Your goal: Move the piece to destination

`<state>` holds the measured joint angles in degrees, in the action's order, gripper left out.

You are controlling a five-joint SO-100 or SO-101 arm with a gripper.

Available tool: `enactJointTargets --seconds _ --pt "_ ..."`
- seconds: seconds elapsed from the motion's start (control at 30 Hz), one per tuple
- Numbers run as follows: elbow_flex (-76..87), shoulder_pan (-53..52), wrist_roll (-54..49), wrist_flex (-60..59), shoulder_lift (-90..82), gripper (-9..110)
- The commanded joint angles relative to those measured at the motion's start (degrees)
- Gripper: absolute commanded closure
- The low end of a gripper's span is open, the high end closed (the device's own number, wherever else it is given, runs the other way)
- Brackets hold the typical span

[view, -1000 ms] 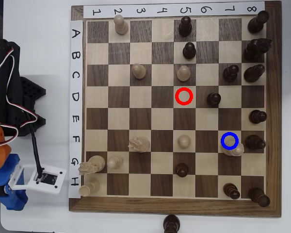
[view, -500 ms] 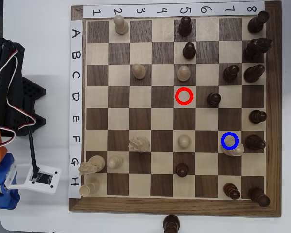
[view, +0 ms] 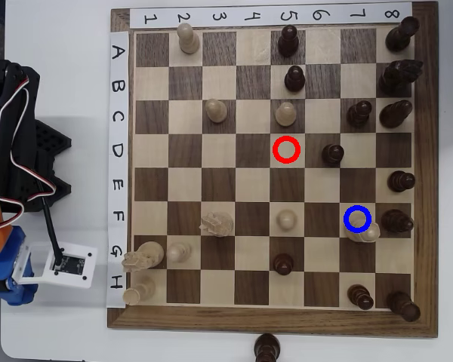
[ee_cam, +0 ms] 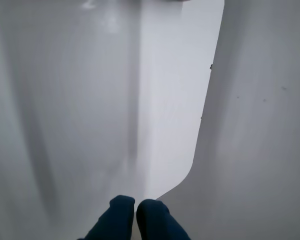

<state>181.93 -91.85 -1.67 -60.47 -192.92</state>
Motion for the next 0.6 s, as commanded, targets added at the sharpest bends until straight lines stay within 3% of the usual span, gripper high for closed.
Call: enactJointTargets --seconds 0.0,0.57 --pt "-2.9 -1.1 -1.1 -2.5 -3.4 101" --pt "-2.9 -1.1 -3.3 -2.1 -3.4 101"
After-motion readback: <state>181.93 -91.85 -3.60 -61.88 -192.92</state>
